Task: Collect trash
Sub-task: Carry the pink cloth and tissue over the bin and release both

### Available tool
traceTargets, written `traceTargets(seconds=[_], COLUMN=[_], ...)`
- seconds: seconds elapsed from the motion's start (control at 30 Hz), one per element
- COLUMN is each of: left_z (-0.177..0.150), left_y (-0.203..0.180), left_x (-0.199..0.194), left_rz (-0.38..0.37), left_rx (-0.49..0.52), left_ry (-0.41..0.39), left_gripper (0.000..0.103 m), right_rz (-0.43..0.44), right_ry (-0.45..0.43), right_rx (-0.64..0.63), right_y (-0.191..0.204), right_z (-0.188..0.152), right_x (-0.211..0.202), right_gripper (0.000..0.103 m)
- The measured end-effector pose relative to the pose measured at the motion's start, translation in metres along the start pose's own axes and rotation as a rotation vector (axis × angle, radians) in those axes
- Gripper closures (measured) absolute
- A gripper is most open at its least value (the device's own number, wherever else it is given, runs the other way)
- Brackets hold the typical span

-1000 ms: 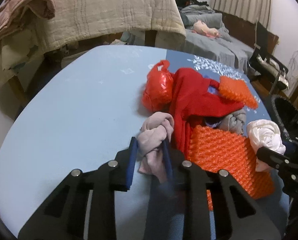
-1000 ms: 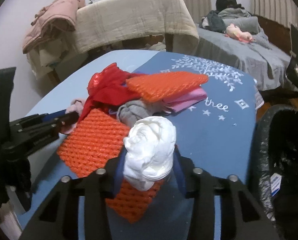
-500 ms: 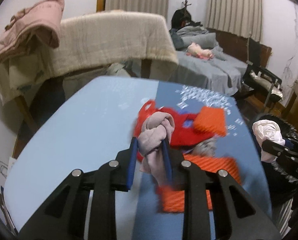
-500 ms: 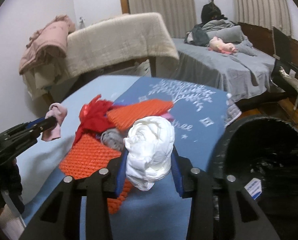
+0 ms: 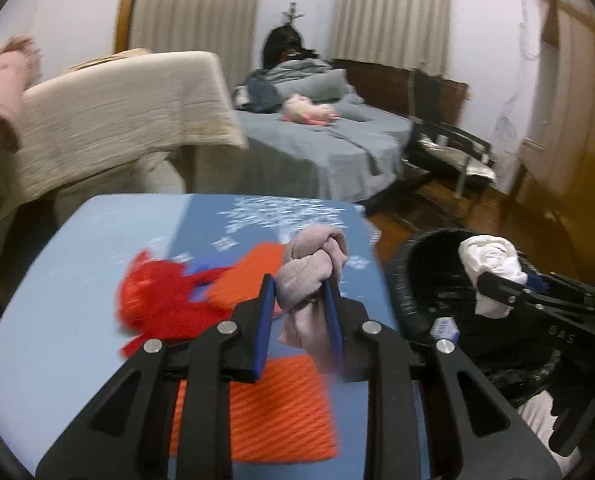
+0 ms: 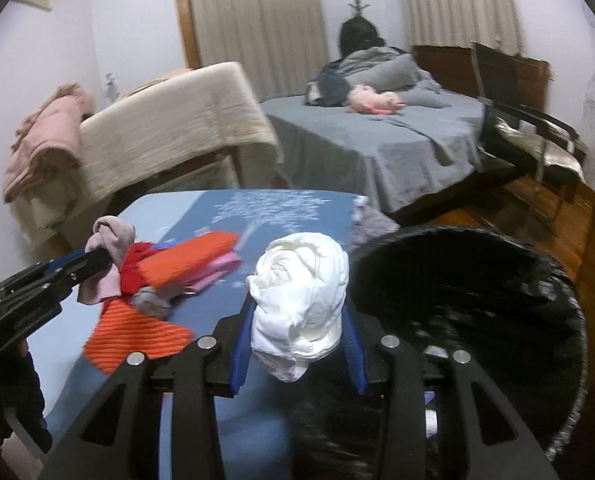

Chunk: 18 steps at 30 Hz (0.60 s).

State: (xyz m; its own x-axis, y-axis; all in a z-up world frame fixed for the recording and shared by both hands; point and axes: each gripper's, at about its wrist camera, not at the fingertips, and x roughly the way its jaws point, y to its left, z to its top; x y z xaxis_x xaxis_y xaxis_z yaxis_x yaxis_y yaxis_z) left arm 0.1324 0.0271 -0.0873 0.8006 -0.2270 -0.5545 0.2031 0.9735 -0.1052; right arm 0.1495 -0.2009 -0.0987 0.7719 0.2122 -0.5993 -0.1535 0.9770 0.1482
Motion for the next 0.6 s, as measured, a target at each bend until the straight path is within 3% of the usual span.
traceTargets(seconds=[0.27,0.6], left_z=[0.006,0.003], left_y=[-0.071,-0.144], left_x=[0.036,0.075], left_rz=[-0.146,-0.272], left_rx=[0.068,0.127], left_ry=[0.017,0.061], left_gripper=[0.079,0.079], right_rz=[-0.125,-0.240], right_ry=[0.002,0.005], right_rx=[0.074,0.145], right_y=[-0.064,-0.122], right_z=[-0.010,-0.023], right_x=[-0.014,-0.030], right_gripper=[0.064,0.061])
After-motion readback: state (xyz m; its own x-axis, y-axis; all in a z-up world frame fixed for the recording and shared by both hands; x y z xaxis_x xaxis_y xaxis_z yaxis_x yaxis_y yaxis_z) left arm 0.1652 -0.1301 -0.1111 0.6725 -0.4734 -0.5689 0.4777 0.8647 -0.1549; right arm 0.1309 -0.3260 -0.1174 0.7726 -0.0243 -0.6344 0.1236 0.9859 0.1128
